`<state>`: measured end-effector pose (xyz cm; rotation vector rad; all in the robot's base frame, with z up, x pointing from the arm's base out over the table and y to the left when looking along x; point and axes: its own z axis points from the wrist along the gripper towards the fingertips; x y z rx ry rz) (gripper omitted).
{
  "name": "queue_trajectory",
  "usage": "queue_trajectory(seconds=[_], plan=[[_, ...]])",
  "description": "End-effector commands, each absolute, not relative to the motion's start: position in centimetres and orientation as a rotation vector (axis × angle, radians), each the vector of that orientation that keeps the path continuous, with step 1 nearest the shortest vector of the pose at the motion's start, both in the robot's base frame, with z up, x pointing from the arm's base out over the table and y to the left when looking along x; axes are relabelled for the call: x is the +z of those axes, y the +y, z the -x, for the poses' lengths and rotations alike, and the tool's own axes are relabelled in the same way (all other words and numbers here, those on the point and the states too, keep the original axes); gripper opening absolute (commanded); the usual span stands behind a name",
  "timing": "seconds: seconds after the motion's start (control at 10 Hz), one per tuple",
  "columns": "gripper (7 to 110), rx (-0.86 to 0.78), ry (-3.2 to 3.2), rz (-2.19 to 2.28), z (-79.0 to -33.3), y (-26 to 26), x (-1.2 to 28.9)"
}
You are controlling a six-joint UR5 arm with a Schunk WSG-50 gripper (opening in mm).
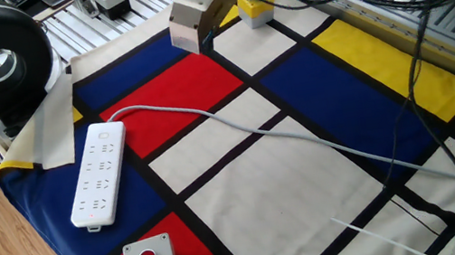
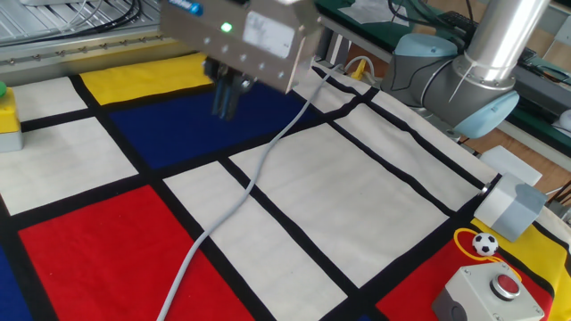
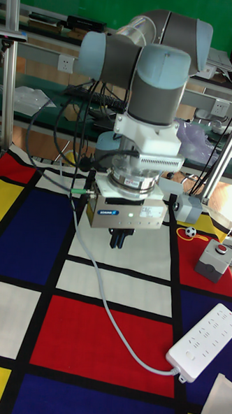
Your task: Turn off the power strip by pressing the button
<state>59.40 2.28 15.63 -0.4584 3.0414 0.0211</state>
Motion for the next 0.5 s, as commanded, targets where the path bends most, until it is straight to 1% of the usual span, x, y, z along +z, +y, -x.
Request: queue_trajectory(seconds=[0.0, 0.2, 0.4], plan=[[7, 0.043, 3.041, 0.463, -62.7, 2.9, 12.8], [7, 0.045, 3.03, 0.485, -65.1, 3.3, 10.6], [7, 0.03, 3.028, 0.507, -67.1, 4.2, 9.2]])
